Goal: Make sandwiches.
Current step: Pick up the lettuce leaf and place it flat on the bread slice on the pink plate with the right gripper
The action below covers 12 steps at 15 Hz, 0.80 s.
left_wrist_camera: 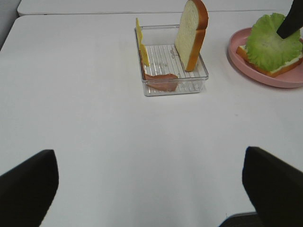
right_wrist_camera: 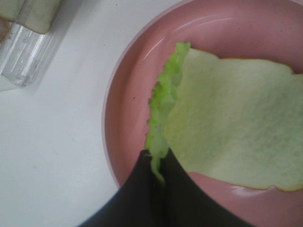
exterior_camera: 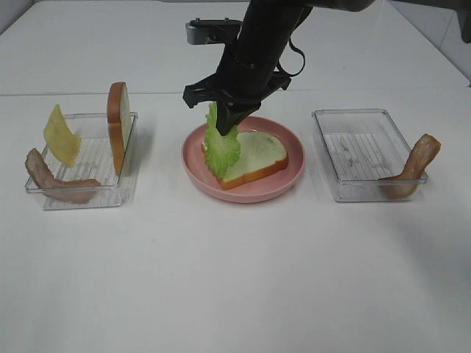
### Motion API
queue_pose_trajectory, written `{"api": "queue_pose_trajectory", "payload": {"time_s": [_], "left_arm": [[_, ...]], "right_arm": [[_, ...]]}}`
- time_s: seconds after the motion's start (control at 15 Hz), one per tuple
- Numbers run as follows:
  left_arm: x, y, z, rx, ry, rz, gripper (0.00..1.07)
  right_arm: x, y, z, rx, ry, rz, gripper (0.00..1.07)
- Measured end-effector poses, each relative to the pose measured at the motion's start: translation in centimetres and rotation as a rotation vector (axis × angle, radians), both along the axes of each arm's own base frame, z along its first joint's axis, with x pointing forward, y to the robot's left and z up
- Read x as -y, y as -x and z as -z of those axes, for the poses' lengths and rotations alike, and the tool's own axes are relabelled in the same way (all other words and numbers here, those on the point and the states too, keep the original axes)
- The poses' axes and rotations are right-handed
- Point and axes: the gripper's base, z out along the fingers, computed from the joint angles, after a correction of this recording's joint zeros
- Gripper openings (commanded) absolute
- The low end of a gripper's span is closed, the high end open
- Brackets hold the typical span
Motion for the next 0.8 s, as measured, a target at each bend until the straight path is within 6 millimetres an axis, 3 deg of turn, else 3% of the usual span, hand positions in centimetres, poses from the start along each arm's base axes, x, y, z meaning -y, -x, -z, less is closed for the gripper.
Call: {"api": "queue_pose_trajectory", "payload": {"time_s": [0.6,0.67,0.73,0.8], "left_arm": [[0.0,0.0,0.0,0.0,0.0,0.0,1.01],[0.0,0.0,0.0,0.0,0.0,0.0,1.01],[0.0,0.0,0.0,0.0,0.0,0.0,1.01],[0.0,0.0,0.0,0.0,0.0,0.0,1.01]], "right_arm": [[1.4,-1.5,3.4,0.08,0.219,-0.034,0.01],[1.4,-1.5,3.5,0.082,0.218,-0.034,0.17],[1.4,-1.6,3.5,0.091,0.213,-0.031,0.58],[1.4,-1.6,3.5,0.092,0.212,-0.031,0.74]]}}
